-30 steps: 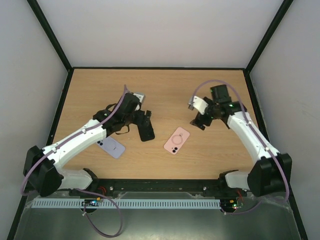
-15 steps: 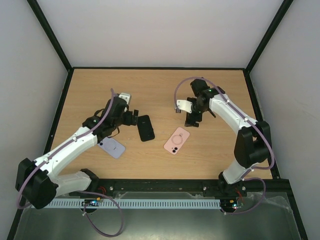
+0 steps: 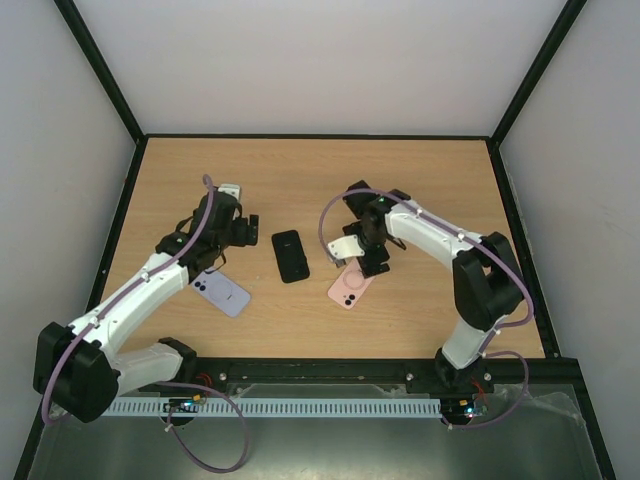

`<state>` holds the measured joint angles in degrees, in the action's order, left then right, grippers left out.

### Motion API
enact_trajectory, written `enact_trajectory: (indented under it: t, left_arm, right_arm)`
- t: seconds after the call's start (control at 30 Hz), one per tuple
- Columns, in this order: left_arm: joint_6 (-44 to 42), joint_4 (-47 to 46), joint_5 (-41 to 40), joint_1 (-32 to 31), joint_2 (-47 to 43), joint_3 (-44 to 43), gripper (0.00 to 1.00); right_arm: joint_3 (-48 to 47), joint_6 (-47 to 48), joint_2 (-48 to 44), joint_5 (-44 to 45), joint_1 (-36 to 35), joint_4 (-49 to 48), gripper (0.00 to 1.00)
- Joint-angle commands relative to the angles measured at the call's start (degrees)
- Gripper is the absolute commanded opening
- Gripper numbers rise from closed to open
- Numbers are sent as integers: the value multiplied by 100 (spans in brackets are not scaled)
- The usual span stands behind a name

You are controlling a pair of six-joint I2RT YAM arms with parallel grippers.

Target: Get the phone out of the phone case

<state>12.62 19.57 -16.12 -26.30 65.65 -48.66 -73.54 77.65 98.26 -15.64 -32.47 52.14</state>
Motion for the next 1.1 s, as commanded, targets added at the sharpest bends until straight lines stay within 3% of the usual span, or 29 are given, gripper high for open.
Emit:
enact_trajectory:
  t: [0.0,0.57,1.07]
  left_arm:
    - [-19,-78,-13,20,-88,58,100]
    - [-19,-68,35,20,-112,67,100]
    - [-32,-68,30,33,-69,67,100]
  right_arm:
    - [361,943,-75,662,-352,-250,98]
    - [-288,790,1201,1186,-814,465,98]
    - [1140,376,614,1358,-813,136,98]
